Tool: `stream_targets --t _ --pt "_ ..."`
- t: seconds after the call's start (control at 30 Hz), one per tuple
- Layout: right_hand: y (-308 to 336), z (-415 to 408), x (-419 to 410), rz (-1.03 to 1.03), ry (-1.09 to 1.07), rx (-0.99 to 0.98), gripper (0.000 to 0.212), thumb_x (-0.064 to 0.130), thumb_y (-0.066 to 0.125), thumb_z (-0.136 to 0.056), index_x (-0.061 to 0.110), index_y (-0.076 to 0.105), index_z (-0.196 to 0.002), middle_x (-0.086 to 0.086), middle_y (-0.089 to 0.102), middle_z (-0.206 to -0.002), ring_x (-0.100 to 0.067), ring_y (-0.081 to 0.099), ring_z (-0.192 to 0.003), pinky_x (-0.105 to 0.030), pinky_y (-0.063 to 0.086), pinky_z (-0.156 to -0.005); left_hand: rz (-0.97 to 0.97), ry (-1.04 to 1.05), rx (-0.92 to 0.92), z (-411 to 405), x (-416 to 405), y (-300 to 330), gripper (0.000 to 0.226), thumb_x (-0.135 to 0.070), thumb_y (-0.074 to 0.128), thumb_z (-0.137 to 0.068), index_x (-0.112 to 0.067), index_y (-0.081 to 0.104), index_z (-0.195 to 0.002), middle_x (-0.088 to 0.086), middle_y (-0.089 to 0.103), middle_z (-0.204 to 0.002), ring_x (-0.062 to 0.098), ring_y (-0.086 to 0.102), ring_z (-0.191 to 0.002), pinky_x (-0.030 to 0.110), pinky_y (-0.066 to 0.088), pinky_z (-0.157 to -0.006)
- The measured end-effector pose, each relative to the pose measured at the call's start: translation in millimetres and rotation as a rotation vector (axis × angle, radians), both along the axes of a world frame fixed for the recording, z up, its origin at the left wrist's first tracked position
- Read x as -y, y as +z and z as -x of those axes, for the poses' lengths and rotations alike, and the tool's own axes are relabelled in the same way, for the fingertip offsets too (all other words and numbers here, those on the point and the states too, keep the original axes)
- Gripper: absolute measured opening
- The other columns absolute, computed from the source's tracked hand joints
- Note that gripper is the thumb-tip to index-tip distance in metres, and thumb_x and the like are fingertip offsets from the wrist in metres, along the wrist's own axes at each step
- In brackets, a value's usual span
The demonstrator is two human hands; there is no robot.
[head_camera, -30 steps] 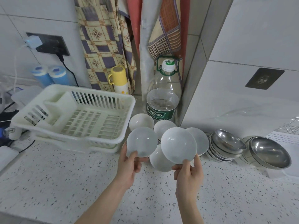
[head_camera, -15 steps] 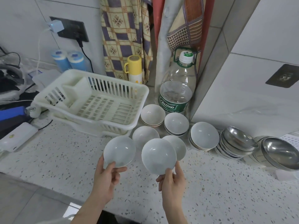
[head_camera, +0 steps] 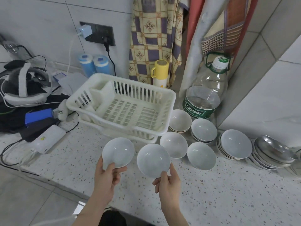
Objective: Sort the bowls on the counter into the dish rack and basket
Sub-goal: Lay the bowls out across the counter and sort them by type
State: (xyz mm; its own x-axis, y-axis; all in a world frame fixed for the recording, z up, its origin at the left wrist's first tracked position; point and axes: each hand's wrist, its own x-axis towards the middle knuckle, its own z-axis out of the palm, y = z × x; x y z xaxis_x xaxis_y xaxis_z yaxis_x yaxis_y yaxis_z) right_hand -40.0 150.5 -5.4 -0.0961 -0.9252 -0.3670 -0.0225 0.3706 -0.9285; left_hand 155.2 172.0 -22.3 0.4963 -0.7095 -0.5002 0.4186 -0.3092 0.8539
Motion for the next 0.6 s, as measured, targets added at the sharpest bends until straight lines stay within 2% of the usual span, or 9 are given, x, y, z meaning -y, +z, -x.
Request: stream_targets --t 0.1,0.3,0.43,0.53,0.6 --pt "-2.7 -26.4 -1.0 -0.038 -0.021 0.0 0.055 0.003 0.041 -0.096 0.03 0.044 -0.144 -0.007 0.06 -0.048 -0.012 0.046 -0.038 -0.019 0.043 -0.043 -0.024 -0.053 0.002 -25.5 3.9 -1.0 0.058 -0.004 0.053 -0.095 -0.036 0.042 -0.142 0.029 0.073 -0.079 0.011 0.045 -0.037 0.02 0.034 -0.035" --pt "-7.1 -70.4 -5.9 -0.092 -0.121 -0.053 0.054 0.005 0.042 -0.097 0.025 0.041 -0.148 -0.007 0.062 -0.051 -0.011 0.048 -0.04 -0.022 0.043 -0.045 -0.059 -0.174 0.034 -69.2 8.3 -2.4 0.056 -0.004 0.049 -0.096 -0.036 0.042 -0.141 0.028 0.073 -0.08 0.013 0.046 -0.039 0.021 0.034 -0.035" --pt "-15.2 -91.0 -6.7 -0.12 -0.202 -0.067 0.055 0.005 0.043 -0.097 0.024 0.041 -0.148 -0.006 0.062 -0.05 -0.009 0.047 -0.04 -0.028 0.044 -0.049 -0.051 -0.236 0.058 -87.6 14.2 -3.3 0.053 -0.005 0.049 -0.095 -0.043 0.045 -0.132 0.025 0.074 -0.08 0.014 0.055 -0.045 0.023 0.035 -0.037" --pt "-20.2 -99.3 -6.1 -0.12 -0.244 -0.049 0.055 0.004 0.043 -0.097 0.023 0.04 -0.149 -0.008 0.063 -0.051 -0.008 0.048 -0.04 -0.025 0.045 -0.047 -0.05 -0.278 0.053 -96.1 19.4 -5.0 0.053 -0.008 0.048 -0.097 -0.049 0.041 -0.13 0.022 0.075 -0.078 0.023 0.058 -0.057 0.025 0.035 -0.04" --pt "-23.8 -103.1 -4.7 -0.117 -0.261 -0.047 0.054 0.004 0.043 -0.097 0.022 0.04 -0.148 -0.01 0.063 -0.052 -0.008 0.048 -0.041 -0.024 0.044 -0.046 -0.065 -0.297 0.055 -97.4 20.6 -8.1 0.056 -0.011 0.048 -0.098 -0.051 0.035 -0.134 0.021 0.075 -0.076 0.023 0.055 -0.054 0.026 0.034 -0.04"
